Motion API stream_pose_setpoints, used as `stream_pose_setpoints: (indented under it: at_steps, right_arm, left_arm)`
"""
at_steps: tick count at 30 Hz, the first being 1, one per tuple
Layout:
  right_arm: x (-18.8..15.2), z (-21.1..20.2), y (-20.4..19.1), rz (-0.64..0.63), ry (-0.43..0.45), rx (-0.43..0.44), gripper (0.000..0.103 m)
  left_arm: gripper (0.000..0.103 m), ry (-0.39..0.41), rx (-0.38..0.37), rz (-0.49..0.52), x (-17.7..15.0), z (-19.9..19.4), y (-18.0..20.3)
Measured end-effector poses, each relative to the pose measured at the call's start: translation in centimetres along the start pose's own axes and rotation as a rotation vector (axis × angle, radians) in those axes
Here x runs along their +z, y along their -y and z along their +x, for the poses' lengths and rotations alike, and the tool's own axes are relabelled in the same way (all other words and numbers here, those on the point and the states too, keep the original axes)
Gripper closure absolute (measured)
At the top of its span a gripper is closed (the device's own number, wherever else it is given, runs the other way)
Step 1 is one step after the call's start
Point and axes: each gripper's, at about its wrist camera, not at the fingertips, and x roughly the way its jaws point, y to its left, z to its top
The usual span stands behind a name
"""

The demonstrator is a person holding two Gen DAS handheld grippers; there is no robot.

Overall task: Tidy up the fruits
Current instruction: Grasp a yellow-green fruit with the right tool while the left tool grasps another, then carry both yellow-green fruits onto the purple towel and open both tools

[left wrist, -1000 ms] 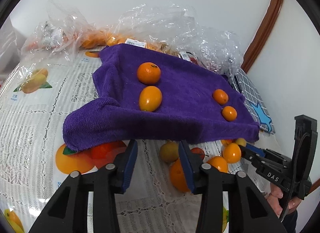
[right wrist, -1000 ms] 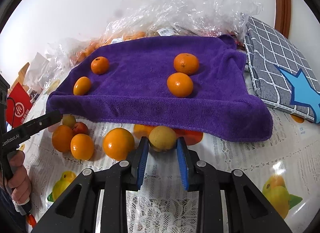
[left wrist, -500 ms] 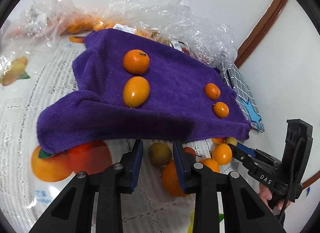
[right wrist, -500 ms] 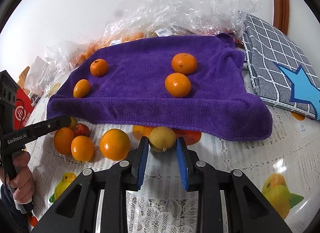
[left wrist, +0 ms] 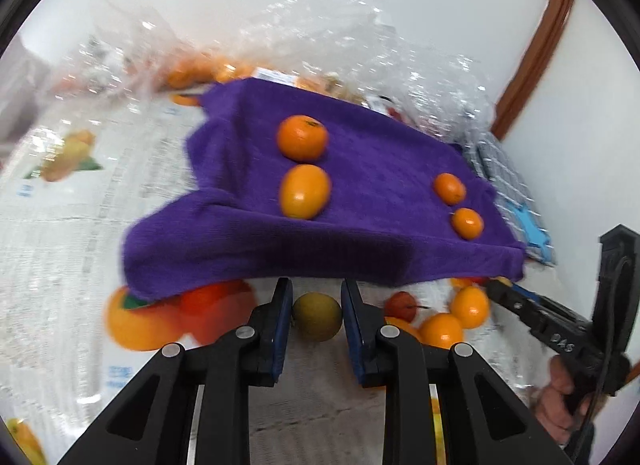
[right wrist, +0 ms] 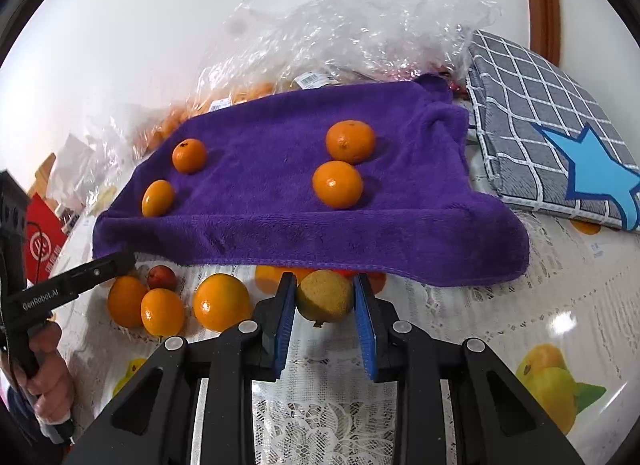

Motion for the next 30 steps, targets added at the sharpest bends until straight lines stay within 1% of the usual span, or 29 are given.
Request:
stream_pose_setpoints:
  at_steps: [2, 5, 10, 14, 17, 26, 30]
  right_arm:
    - [0.0, 0.2, 0.0, 0.002, -0.011, 0.001, 0.074]
    - [0.1, 0.6, -0.2, -0.008, -0.033, 0.001, 0.074]
    - [0.0, 0.7, -0.3, -0.015, -0.043, -0.002, 0.074]
    - [0.0, 0.7, -0.5, -0.032, -0.035, -0.016, 0.074]
    - [-0.1, 0.1, -0.6, -0.035, -0.002, -0.005, 0.074]
    - [-0.4, -1.9, -1.5, -0.074, 0.086, 0.025, 0.074]
    - [-0.4, -2.7, -1.6, -0.079, 0.125, 0.05, 0.074]
  left_arm:
    - [0.079, 0.0, 0.043, 0.003, 0.0, 0.0, -0.2]
    - [0.079, -0.033, 0.059, 0.019, -0.1, 0.3, -0.2]
    - [0.079, -0.034, 0.103, 0.079, -0.4, 0.5, 0.9]
    - [0.079, -0.029, 0.079, 0.079, -0.5, 0.3, 0.9]
    - [0.079, -0.002, 0.07, 0.061, -0.5, -0.1, 0.7]
    - [0.079, 0.129, 0.037, 0.017, 0.0, -2.1, 0.1]
    - [0.079, 0.159, 0.026, -0.006, 0.1, -2.8, -0.4]
